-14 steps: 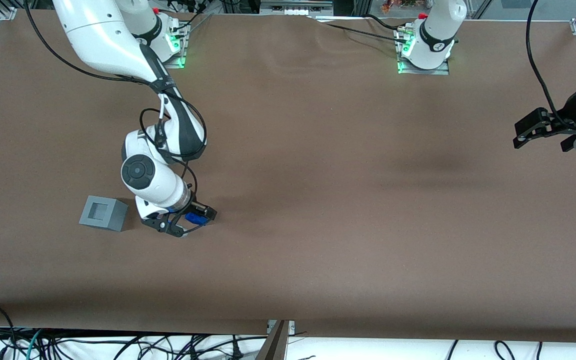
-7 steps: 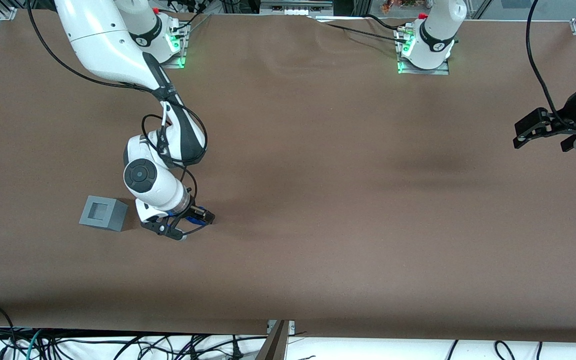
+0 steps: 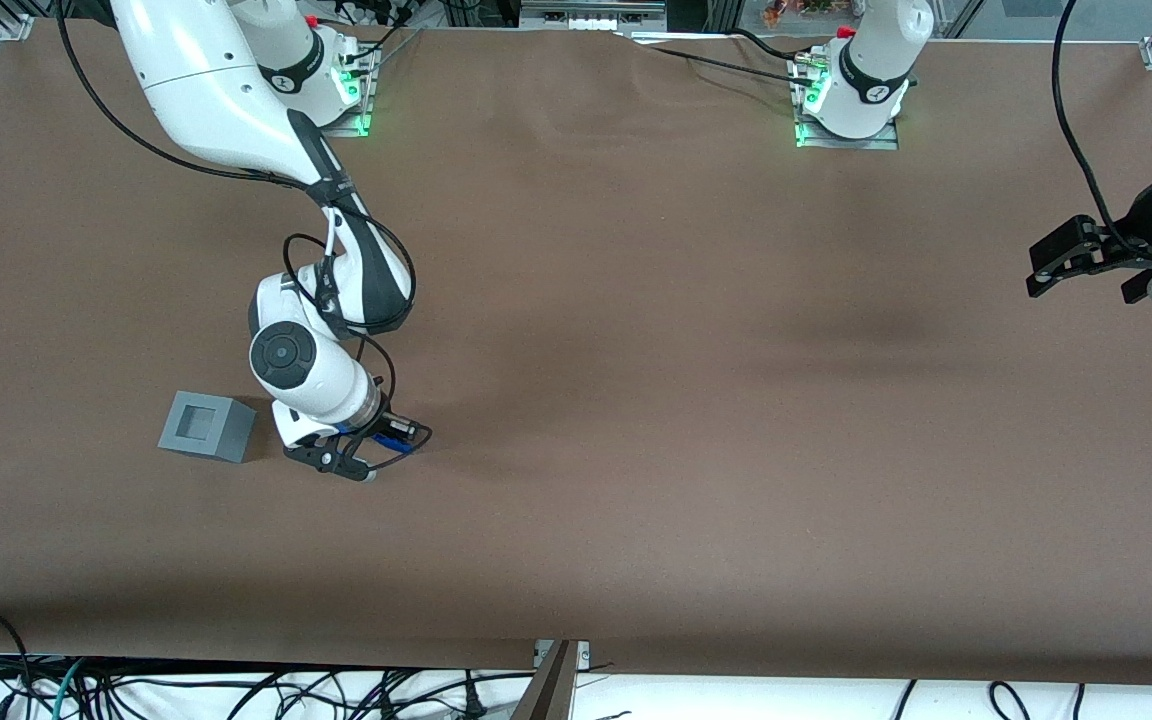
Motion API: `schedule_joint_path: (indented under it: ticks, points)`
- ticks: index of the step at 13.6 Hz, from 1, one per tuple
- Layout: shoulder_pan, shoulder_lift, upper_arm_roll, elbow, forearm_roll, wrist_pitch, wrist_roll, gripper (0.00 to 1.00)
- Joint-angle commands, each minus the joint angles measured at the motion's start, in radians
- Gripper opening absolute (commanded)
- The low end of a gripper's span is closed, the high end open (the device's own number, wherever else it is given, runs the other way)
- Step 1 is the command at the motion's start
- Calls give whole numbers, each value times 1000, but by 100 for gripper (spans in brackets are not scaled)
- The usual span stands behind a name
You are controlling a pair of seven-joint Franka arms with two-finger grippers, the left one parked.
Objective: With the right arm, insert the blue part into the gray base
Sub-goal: 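Close the right gripper on the blue block, then lift the blue block and carry it over the gray base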
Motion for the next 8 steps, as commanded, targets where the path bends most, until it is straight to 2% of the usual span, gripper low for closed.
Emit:
schedule_joint_path:
  ticks: [1,4,6,8]
  points:
    - [-12,-110,-20,13,-10,-175,-140,7]
    - [-15,-205,-149,19,-5,-336,-458,7]
    - [-17,-225,-247,19,6,-376,-642,7]
    - [-41,-241,-298,18,12,-409,-765,8]
